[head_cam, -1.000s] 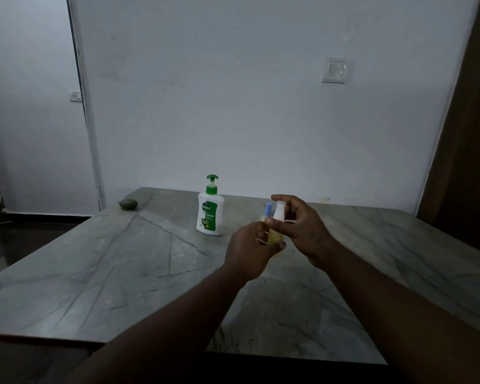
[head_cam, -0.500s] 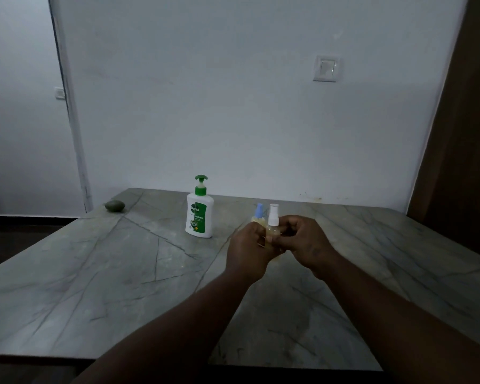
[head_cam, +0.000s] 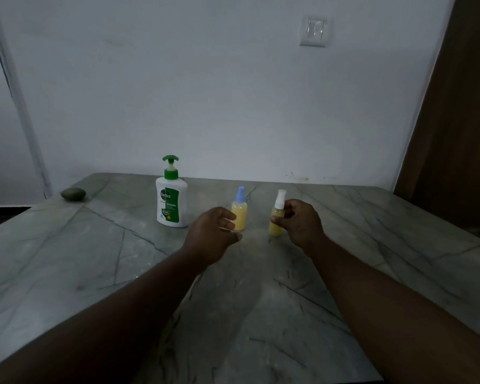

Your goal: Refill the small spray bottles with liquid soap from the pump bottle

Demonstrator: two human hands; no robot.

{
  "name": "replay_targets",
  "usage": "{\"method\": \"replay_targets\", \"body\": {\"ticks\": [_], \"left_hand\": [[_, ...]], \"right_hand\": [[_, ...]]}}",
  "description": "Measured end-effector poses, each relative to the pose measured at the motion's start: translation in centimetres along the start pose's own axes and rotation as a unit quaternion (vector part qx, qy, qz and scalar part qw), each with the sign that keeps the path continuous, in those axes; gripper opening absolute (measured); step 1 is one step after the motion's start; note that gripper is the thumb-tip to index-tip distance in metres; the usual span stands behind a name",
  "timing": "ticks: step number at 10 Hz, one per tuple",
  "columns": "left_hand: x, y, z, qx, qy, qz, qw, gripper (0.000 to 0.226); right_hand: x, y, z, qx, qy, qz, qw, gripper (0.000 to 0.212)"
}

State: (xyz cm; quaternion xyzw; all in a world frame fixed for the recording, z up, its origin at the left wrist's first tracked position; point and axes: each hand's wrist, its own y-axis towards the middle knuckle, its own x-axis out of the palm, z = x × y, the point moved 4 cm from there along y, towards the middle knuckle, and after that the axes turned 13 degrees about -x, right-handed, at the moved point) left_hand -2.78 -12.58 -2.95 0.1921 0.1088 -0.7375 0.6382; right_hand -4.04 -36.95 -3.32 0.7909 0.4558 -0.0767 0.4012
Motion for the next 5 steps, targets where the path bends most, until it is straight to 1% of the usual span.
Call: {"method": "replay_targets", "body": {"ticks": [2,3,4,5], "left_hand": [[-0.6,0.0,0.4,0.07,0.066,0.06,0.994,0.041],[-0.7,-0.9,0.9,0.104,0.099,0.089,0.986,0.042],[-1.1,-1.5,1.2,0.126,0.135,0.099,0.978,0.044],[-1.6,-3.1,1.9,0.135,0.156,0.115,0.972,0.049]], "right_hand": [[0.3,0.2,0.2,0.003,-0.031,-0.018,0.999,0.042],[0.0,-0.6,0.0,0.025,-0.025,-0.033,0.999,0.06],[-0.7,-1.2,-0.4,0.028,-0.038,-0.034,0.998,0.065],[-1.9,-2.4,-1.5,0.025,-0.054,-0.009,0.998,0.06]]}}
